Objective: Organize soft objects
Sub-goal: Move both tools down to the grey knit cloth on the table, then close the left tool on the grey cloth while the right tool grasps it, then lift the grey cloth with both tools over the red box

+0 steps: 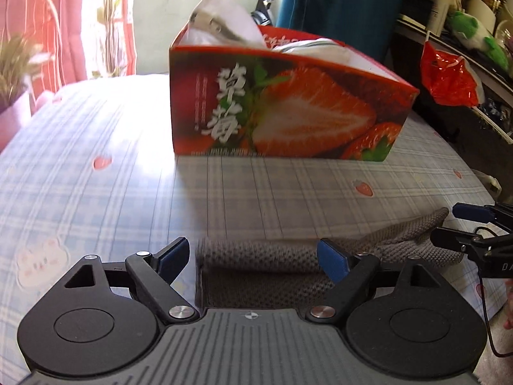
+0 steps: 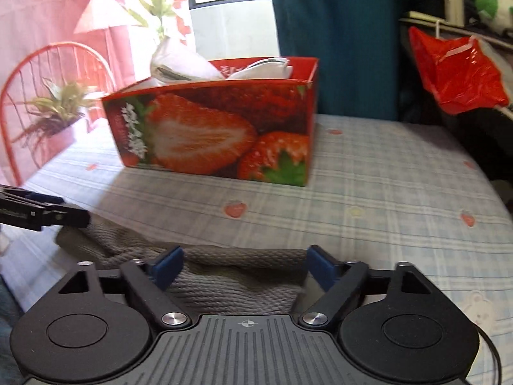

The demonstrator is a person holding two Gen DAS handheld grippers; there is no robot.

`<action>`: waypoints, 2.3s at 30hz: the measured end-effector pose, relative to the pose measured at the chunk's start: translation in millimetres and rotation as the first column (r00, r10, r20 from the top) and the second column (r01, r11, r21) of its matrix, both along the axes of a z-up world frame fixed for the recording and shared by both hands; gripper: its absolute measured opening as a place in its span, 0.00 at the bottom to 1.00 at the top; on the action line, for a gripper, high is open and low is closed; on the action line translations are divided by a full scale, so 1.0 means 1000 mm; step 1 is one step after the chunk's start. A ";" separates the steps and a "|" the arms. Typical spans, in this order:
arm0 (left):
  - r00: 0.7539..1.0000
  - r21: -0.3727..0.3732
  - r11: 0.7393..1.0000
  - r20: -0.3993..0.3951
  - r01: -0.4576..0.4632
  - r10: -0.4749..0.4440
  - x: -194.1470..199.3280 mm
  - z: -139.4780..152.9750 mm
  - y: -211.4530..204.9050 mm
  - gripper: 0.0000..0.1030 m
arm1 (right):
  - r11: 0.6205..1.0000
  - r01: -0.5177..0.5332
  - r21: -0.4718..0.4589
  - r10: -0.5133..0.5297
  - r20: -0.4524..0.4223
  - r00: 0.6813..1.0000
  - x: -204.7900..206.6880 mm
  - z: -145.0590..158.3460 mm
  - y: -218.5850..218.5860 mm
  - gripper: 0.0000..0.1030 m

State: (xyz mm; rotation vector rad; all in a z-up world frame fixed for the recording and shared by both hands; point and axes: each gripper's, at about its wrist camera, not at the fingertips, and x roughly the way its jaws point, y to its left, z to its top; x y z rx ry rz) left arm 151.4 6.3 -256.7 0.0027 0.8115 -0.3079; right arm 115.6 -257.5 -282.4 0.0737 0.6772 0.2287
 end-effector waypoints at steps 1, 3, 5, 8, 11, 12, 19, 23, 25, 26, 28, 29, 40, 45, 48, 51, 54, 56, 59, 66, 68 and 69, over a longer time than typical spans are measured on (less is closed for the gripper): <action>1.000 -0.004 1.000 -0.005 0.001 -0.001 -0.001 -0.003 0.000 0.86 | 1.000 -0.005 -0.009 0.005 -0.003 1.000 -0.001 -0.003 0.002 0.82; 1.000 -0.002 1.000 -0.014 0.004 -0.004 -0.002 -0.008 -0.002 0.85 | 1.000 -0.011 -0.004 0.011 -0.019 1.000 0.001 -0.007 0.002 0.81; 1.000 0.003 1.000 -0.015 0.000 0.000 -0.004 -0.011 -0.003 0.84 | 1.000 -0.020 0.016 0.020 -0.029 0.999 0.002 -0.011 0.002 0.77; 1.000 -0.011 1.000 -0.018 -0.013 0.012 -0.005 -0.012 0.000 0.83 | 0.999 -0.032 0.023 0.033 -0.035 0.999 0.002 -0.015 0.005 0.72; 1.000 -0.021 1.000 -0.024 -0.020 0.020 -0.006 -0.015 0.002 0.79 | 0.998 -0.052 0.026 0.052 -0.036 0.998 0.001 -0.018 0.010 0.66; 0.999 -0.019 1.000 -0.024 -0.023 0.023 -0.006 -0.017 0.002 0.79 | 0.998 -0.058 0.026 0.059 -0.038 0.998 0.000 -0.019 0.012 0.65; 1.000 -0.002 1.000 -0.015 -0.017 0.017 -0.009 -0.018 0.000 0.79 | 0.997 -0.070 0.021 0.071 -0.041 0.997 -0.002 -0.022 0.017 0.66; 1.000 0.006 1.000 -0.011 -0.014 0.014 -0.009 -0.018 -0.001 0.79 | 0.998 -0.056 0.036 0.057 -0.027 0.998 -0.004 -0.021 0.015 0.65; 1.000 0.011 1.000 -0.008 -0.012 0.012 -0.009 -0.018 -0.002 0.79 | 0.998 -0.042 0.039 0.042 -0.014 0.999 -0.005 -0.020 0.013 0.66; 1.000 0.013 1.000 -0.008 -0.011 0.011 -0.010 -0.018 -0.002 0.79 | 0.999 -0.033 0.042 0.033 -0.005 0.999 -0.005 -0.019 0.011 0.68; 1.000 0.017 1.000 -0.006 -0.010 0.010 -0.010 -0.019 -0.003 0.79 | 0.999 -0.009 0.051 0.008 0.011 1.000 -0.007 -0.018 0.008 0.73; 1.000 0.018 1.000 -0.006 -0.010 0.010 -0.010 -0.019 -0.003 0.79 | 0.998 0.006 0.054 -0.007 0.017 1.000 -0.007 -0.018 0.006 0.74; 1.000 0.032 0.999 0.003 -0.004 0.004 -0.012 -0.020 -0.006 0.78 | 0.995 0.054 0.079 -0.052 -0.027 0.998 -0.001 -0.029 -0.001 0.80; 1.000 0.023 1.000 0.004 0.016 -0.016 -0.013 -0.019 -0.007 0.77 | 0.996 0.016 0.088 -0.013 -0.027 1.000 -0.003 -0.029 0.004 0.62; 0.999 0.032 0.999 0.011 0.039 -0.039 -0.016 -0.020 -0.010 0.70 | 0.996 -0.012 0.083 0.014 -0.024 1.000 -0.005 -0.027 0.009 0.53; 0.998 0.021 0.998 0.015 0.057 -0.058 -0.017 -0.019 -0.012 0.58 | 0.995 -0.033 0.090 0.035 -0.019 0.999 -0.005 -0.026 0.011 0.42; 0.997 -0.015 0.997 0.012 0.077 -0.077 -0.018 -0.018 -0.010 0.36 | 0.994 -0.053 0.094 0.054 -0.012 0.998 -0.006 -0.025 0.014 0.37; 0.997 -0.032 0.996 0.008 0.083 -0.083 -0.018 -0.019 -0.009 0.28 | 0.993 -0.064 0.097 0.065 -0.003 0.998 -0.007 -0.023 0.014 0.34; 0.997 -0.045 0.996 0.007 0.079 -0.078 -0.018 -0.019 -0.008 0.26 | 0.991 -0.078 0.108 0.077 0.018 0.997 -0.009 -0.020 0.014 0.31; 0.994 -0.041 0.996 0.082 0.077 -0.073 -0.016 0.003 -0.006 0.24 | 0.989 -0.097 0.112 0.082 0.134 0.988 -0.011 0.003 0.011 0.27; 0.987 -0.032 0.995 0.133 0.090 -0.085 -0.014 0.019 -0.006 0.24 | 0.988 -0.106 0.114 0.087 0.161 0.983 -0.006 0.013 0.008 0.27; 0.983 -0.028 0.995 0.160 0.100 -0.094 -0.012 0.029 -0.007 0.24 | 0.987 -0.109 0.118 0.088 0.174 0.981 -0.002 0.019 0.007 0.27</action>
